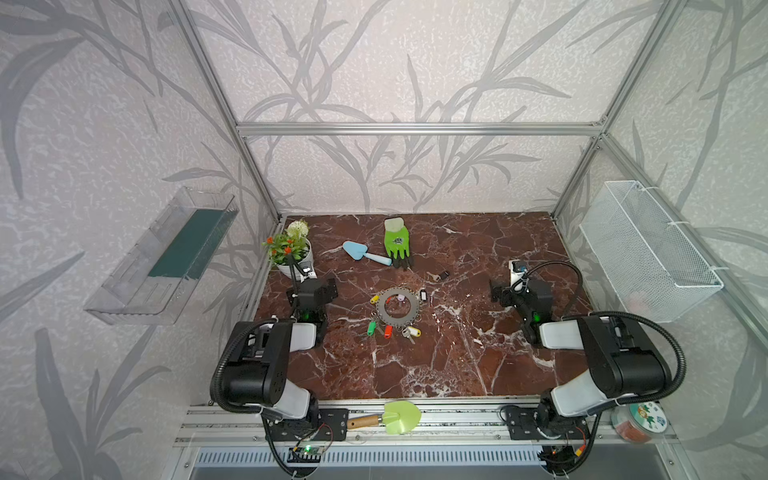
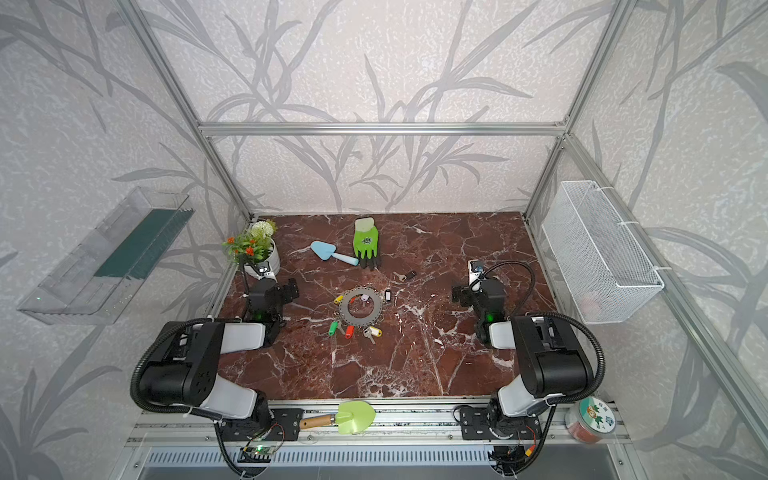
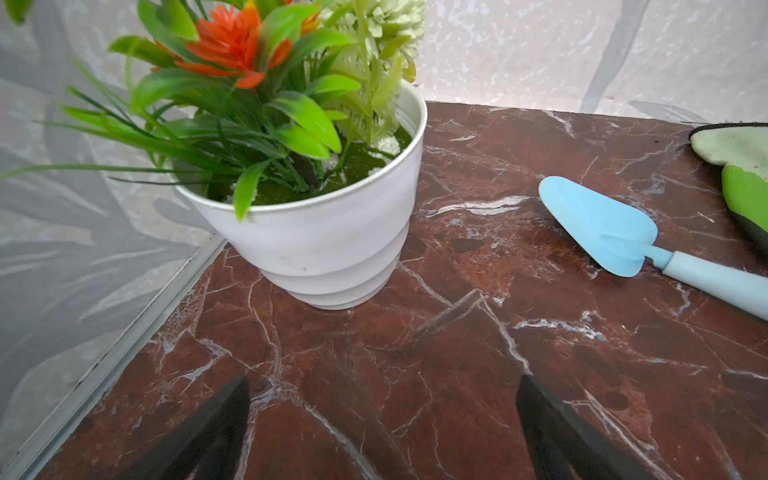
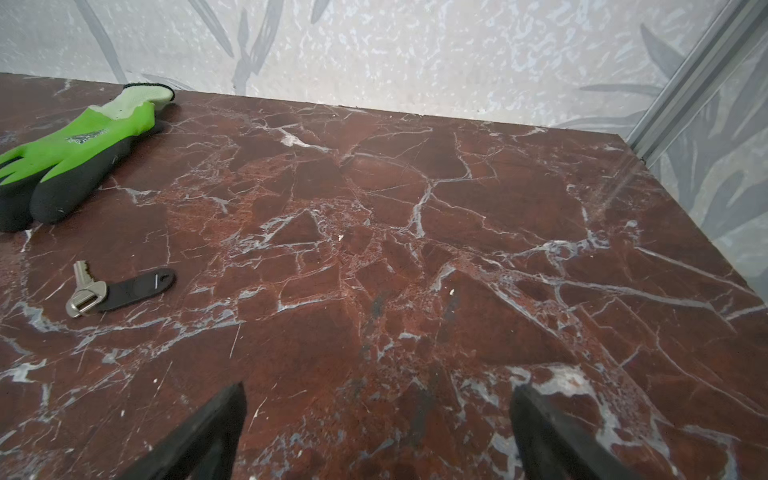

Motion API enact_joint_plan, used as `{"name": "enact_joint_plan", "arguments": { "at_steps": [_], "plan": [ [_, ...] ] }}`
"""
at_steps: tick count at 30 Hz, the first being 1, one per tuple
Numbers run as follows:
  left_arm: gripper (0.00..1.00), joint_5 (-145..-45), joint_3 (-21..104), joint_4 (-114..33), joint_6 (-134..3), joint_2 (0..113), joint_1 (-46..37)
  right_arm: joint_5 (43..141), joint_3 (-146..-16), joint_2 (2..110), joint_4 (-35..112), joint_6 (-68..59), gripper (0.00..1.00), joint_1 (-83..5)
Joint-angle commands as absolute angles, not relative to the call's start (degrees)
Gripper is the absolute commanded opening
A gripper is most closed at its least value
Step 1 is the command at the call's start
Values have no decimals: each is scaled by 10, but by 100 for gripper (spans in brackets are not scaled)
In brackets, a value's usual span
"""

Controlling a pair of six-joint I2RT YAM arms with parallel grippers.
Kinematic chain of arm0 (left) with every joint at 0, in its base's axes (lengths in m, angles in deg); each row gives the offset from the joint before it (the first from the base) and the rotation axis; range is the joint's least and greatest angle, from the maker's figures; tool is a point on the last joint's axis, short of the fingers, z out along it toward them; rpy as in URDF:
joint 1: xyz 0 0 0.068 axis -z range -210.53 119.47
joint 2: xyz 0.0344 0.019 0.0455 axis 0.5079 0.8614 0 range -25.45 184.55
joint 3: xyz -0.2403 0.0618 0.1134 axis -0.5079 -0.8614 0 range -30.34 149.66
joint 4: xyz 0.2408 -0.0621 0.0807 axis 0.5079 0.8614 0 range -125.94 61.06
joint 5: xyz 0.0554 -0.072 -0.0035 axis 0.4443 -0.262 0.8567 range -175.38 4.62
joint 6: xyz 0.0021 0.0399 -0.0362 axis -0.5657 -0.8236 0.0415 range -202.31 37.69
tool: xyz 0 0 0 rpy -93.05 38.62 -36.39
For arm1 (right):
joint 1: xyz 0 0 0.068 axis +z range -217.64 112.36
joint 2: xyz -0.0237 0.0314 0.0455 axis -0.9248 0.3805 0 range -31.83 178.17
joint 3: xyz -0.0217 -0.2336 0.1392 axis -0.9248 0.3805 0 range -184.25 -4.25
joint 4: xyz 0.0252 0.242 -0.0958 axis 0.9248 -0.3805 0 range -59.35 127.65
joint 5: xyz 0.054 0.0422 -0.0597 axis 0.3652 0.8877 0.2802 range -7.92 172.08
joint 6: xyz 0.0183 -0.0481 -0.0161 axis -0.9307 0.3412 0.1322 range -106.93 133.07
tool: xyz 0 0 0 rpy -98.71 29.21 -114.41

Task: Put the keys on the keyring

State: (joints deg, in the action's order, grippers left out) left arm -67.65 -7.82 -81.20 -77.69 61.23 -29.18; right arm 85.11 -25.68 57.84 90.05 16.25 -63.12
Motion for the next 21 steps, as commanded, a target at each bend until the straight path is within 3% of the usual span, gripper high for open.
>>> {"name": "enact_joint_plan", "arguments": {
  "at_steps": [1, 21],
  "plan": [
    [99, -682, -67, -813, -778, 617, -295, 842, -264, 582, 911, 168, 99, -626],
    [99, -682, -67, -813, -778, 616, -295, 834, -264, 582, 912, 171, 99, -622]
  ]
}}
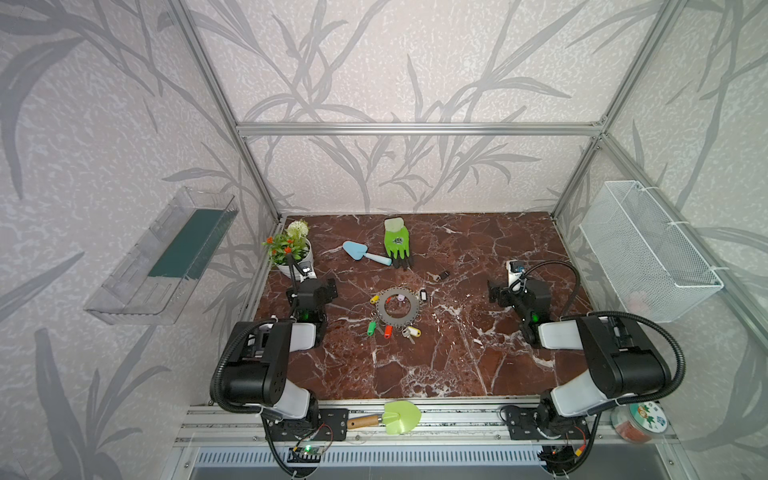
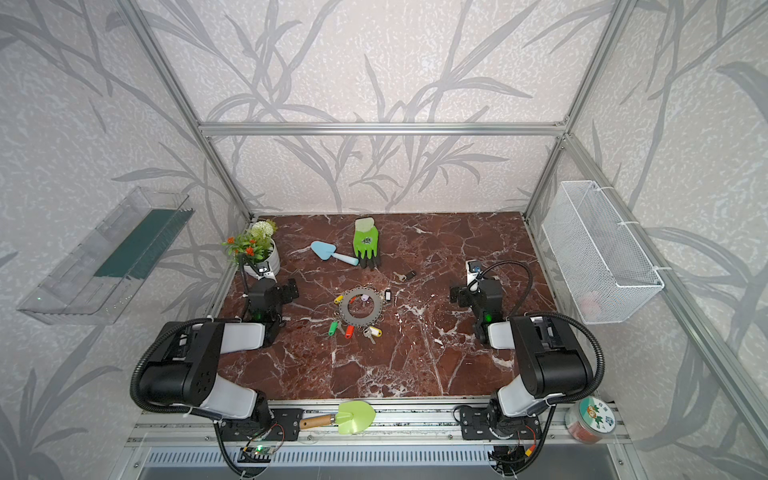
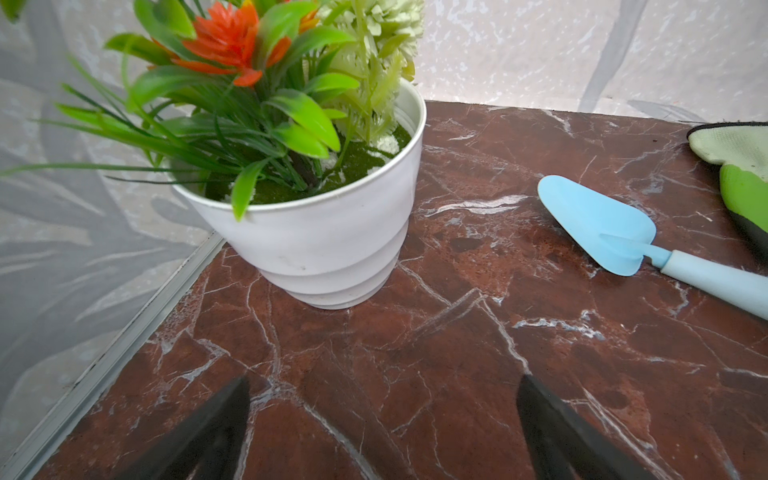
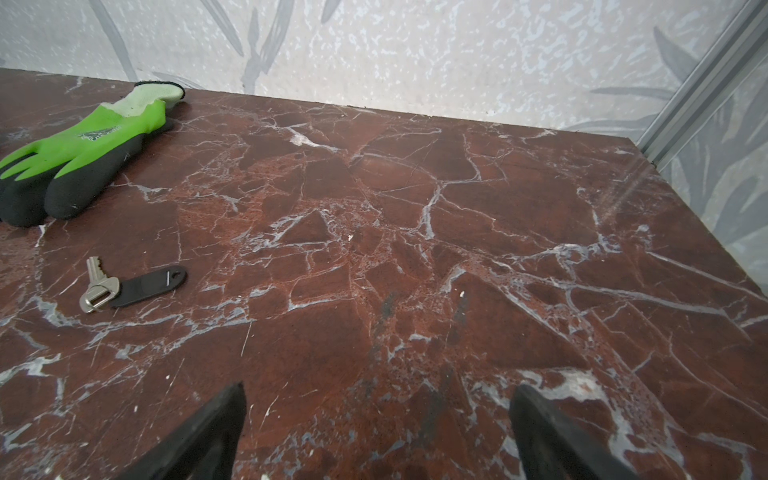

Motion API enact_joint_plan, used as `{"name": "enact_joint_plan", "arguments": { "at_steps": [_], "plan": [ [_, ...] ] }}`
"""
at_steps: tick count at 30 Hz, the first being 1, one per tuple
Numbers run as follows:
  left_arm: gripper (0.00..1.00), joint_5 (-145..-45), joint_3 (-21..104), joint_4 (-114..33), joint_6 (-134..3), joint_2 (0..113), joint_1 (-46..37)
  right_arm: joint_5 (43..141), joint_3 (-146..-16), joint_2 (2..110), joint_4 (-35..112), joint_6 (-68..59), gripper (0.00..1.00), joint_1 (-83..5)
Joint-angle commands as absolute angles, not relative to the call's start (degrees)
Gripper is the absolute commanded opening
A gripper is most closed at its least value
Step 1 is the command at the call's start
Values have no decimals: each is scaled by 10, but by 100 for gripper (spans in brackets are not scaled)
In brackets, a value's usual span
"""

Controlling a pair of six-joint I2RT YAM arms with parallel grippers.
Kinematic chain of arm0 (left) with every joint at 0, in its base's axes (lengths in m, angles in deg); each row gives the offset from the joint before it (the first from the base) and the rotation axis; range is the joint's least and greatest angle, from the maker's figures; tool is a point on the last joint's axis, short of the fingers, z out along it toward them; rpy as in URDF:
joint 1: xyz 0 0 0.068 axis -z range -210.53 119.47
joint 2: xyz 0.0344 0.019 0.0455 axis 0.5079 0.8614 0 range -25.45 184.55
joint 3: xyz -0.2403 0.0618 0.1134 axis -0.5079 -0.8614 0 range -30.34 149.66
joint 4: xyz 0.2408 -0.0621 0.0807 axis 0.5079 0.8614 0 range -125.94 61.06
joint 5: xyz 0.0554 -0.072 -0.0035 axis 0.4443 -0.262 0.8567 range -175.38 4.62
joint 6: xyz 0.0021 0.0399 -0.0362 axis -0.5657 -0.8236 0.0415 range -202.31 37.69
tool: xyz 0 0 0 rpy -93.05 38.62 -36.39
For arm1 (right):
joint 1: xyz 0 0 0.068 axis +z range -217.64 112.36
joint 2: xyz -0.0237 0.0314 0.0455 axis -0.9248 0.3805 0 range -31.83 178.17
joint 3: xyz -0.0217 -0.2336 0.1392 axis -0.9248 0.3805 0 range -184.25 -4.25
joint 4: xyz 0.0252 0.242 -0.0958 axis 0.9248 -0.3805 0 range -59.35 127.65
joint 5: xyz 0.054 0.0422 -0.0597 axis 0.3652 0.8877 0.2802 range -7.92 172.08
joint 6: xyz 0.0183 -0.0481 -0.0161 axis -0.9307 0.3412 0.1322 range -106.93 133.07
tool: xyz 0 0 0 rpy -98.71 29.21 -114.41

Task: Put the keys on the keyring

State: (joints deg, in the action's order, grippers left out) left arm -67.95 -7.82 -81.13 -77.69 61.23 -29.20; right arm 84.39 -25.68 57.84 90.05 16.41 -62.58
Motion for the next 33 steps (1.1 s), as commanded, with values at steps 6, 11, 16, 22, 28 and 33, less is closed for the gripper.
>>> {"name": "enact_joint_plan", "arguments": {
  "at_steps": [6, 11, 16, 22, 28, 33],
  "plan": [
    [99, -682, -67, -813, -779, 617, -295, 833, -264, 581, 913, 172, 99, -622],
    [99, -682, -67, -812, -778, 616, -294, 833, -264, 581, 912, 171, 99, -621],
    [99, -682, -67, -813, -778, 617, -294, 833, -265, 582, 912, 171, 99, -621],
    [99, -684, -68, -814, -778, 616, -295, 833, -263, 582, 913, 170, 99, -622],
    [99, -684, -68, -814, -778, 615, -295, 828, -263, 582, 914, 168, 99, -622],
    [99, -689, -68, -813, -777, 615, -297, 838, -264, 581, 912, 161, 99, -629]
  ]
}}
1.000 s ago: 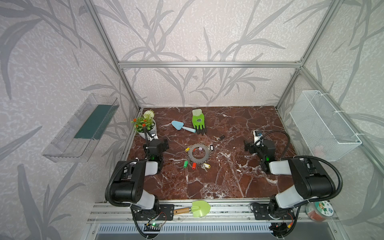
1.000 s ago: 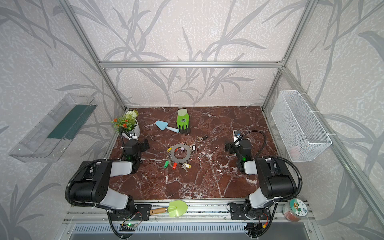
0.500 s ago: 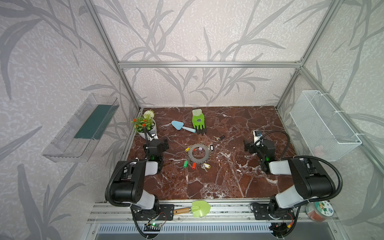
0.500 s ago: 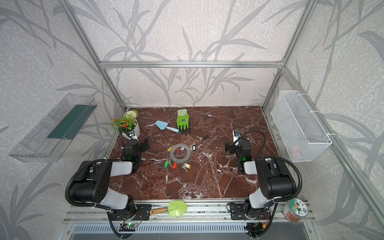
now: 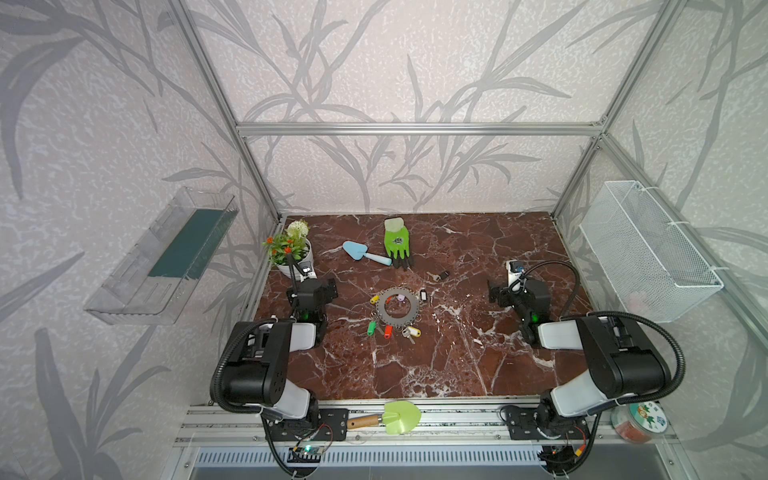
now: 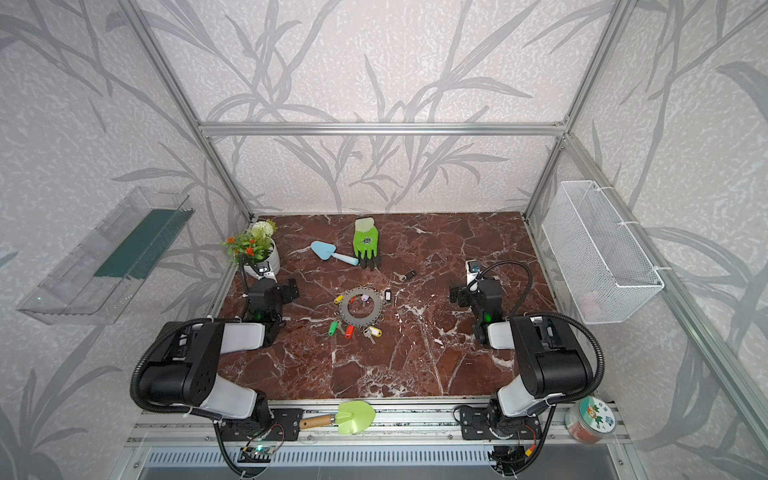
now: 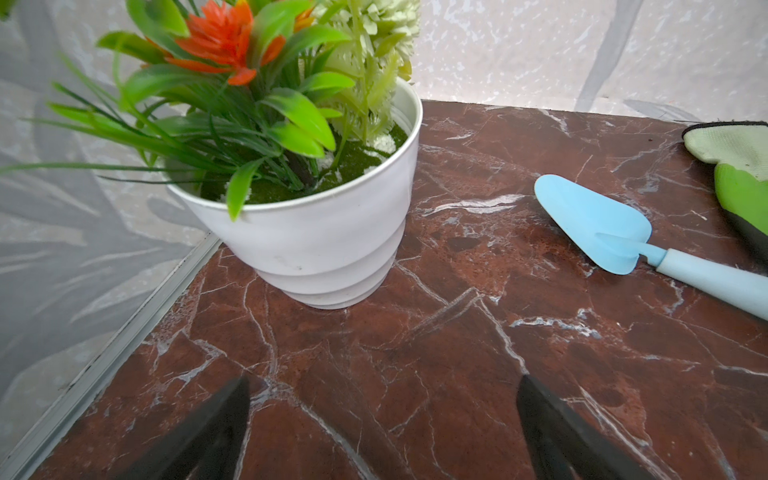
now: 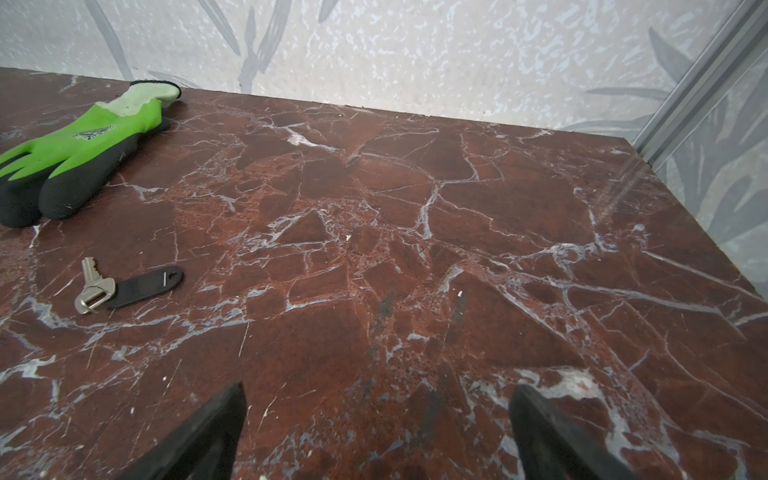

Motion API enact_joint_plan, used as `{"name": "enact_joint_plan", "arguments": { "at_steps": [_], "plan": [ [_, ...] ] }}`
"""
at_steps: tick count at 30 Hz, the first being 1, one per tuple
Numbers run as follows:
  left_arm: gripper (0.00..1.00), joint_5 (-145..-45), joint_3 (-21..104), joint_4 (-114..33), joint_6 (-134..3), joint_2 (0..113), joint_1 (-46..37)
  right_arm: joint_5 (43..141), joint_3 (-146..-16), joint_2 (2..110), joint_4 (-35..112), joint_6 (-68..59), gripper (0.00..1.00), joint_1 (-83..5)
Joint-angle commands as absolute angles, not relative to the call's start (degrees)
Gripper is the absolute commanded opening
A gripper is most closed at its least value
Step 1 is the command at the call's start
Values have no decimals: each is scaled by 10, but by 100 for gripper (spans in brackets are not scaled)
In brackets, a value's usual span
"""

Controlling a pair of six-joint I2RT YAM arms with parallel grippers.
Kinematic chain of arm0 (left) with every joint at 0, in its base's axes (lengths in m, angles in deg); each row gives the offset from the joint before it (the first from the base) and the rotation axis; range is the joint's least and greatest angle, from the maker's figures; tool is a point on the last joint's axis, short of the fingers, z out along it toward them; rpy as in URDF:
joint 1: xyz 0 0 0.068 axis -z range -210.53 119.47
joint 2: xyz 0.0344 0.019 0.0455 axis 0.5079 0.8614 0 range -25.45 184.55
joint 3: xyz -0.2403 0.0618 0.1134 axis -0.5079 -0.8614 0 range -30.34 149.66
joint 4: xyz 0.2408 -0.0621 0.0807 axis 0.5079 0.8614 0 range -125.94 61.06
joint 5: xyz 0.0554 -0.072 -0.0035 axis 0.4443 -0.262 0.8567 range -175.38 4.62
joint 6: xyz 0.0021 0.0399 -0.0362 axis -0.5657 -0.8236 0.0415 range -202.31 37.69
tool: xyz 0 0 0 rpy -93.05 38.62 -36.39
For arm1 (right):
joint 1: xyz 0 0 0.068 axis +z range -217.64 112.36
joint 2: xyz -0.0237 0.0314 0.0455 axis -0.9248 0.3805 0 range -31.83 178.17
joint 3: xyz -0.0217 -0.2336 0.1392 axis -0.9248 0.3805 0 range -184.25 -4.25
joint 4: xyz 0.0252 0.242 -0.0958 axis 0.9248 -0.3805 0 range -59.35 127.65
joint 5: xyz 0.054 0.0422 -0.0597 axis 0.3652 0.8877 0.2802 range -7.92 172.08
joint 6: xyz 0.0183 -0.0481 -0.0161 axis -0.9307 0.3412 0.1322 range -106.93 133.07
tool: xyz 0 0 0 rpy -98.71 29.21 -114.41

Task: Put the keys on the keyring

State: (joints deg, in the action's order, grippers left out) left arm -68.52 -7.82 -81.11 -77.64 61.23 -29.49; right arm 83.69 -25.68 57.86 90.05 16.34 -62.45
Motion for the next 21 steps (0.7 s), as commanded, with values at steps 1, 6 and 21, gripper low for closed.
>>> {"name": "enact_joint_plan", "arguments": {
  "at_steps": [1, 6, 21],
  "plan": [
    [99, -675, -68, -819, -777, 613, -296, 834, -261, 580, 920, 166, 99, -626],
    [99, -588, -12, -627, -761, 508, -274, 607, -355, 486, 712, 266, 99, -475],
    [99, -808, 85, -284, -445, 367, -247, 747, -337, 250, 618, -137, 99, -457]
  ]
}}
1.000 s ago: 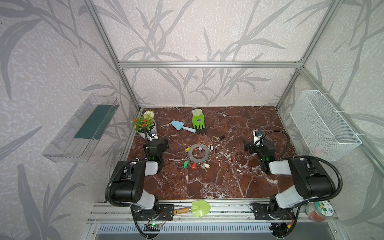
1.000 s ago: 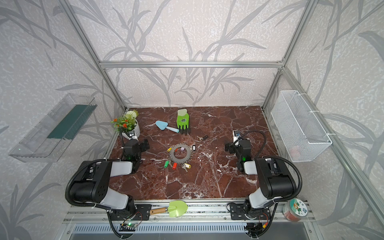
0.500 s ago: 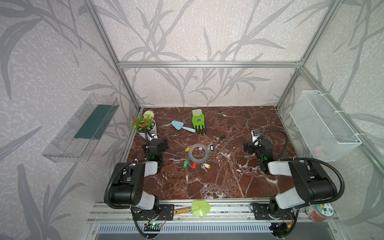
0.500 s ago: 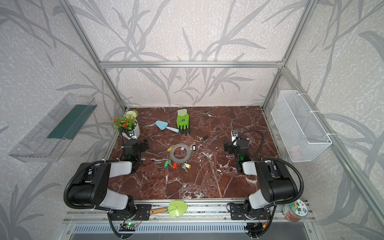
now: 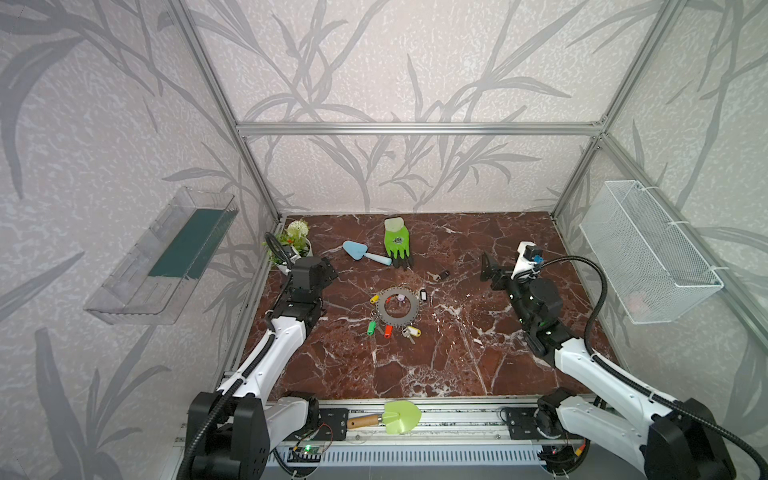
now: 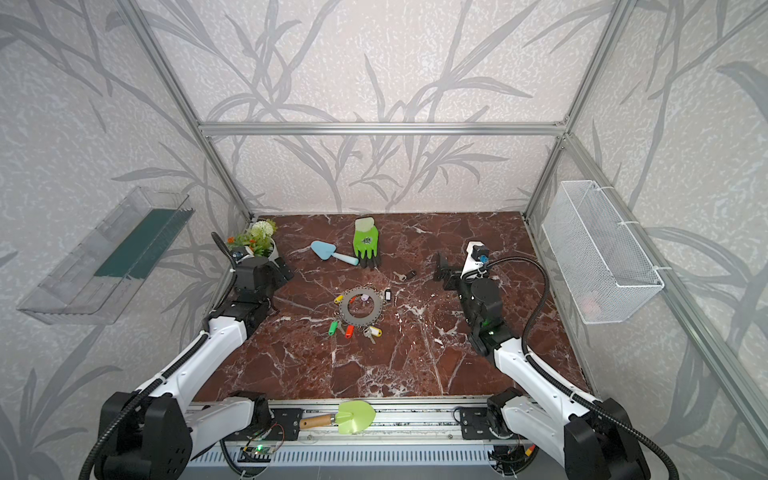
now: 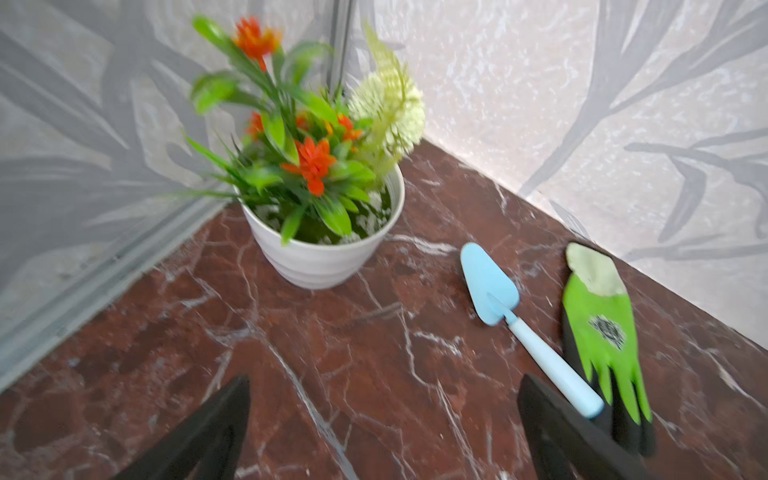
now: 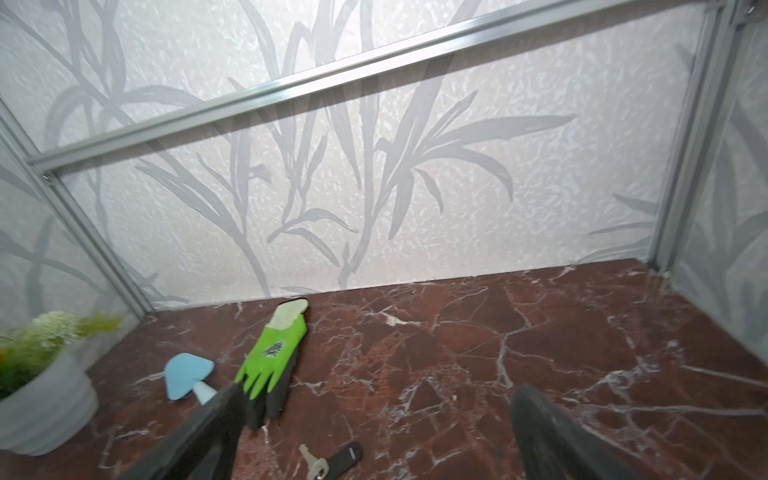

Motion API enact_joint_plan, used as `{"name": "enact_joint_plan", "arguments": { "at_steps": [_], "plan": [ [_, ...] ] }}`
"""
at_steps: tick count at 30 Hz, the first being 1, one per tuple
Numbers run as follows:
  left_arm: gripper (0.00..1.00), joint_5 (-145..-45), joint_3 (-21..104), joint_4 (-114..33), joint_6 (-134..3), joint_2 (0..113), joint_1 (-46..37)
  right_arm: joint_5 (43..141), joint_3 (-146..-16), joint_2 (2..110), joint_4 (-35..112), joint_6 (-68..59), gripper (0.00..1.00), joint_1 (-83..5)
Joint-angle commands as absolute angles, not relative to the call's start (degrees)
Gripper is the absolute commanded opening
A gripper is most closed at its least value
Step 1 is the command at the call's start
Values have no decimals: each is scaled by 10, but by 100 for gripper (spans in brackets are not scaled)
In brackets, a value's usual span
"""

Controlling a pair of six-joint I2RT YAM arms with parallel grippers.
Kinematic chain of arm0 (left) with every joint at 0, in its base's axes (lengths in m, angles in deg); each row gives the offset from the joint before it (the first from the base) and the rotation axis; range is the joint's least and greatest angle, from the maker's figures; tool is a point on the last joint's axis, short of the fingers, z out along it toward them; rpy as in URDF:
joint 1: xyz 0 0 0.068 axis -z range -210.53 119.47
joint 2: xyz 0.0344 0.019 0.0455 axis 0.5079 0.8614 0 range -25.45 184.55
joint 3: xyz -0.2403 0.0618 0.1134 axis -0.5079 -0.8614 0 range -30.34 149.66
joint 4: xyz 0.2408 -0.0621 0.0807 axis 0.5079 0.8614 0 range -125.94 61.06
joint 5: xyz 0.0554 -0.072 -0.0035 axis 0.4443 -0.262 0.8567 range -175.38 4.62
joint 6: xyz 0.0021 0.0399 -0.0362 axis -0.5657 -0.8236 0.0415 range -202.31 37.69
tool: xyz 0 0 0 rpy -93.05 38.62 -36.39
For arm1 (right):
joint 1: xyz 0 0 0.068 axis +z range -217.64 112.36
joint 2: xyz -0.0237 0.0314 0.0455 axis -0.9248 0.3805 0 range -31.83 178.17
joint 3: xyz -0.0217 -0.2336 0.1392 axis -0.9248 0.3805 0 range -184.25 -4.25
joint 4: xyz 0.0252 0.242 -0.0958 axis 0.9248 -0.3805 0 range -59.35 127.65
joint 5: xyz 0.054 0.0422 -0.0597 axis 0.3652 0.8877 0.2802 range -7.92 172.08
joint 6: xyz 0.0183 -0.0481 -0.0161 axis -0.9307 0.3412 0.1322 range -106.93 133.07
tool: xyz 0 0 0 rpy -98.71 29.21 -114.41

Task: Put the keys on the keyring
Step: 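Reach both grippers toward the metal keyring disc on the table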

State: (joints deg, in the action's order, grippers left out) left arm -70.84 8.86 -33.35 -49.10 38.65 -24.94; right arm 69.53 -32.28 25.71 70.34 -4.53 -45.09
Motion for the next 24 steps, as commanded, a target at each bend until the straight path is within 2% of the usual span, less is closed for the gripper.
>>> {"name": "enact_joint_plan", "arguments": {
  "at_steps": [1, 5, 9, 17, 21, 24],
  "plan": [
    [99, -836, 86, -288, -449, 364, -242, 745, -345, 247, 572, -167, 99, -457],
    [95, -916, 107, -281, -471, 378, -198, 826, -353, 243, 490, -196, 99, -457],
    [87, -973, 161, -235, -508, 432, -143, 883, -356, 258, 412, -197, 99, -457],
    [74, -1026, 278, -187, -589, 572, -107, 965, -367, 376, 477, -188, 99, -401],
    [66, -1053, 339, -142, -631, 642, -99, 960, -366, 424, 487, -177, 99, -363],
    [64, -1014, 369, -100, -669, 683, -79, 967, -377, 457, 487, -180, 99, -355]
  ]
}}
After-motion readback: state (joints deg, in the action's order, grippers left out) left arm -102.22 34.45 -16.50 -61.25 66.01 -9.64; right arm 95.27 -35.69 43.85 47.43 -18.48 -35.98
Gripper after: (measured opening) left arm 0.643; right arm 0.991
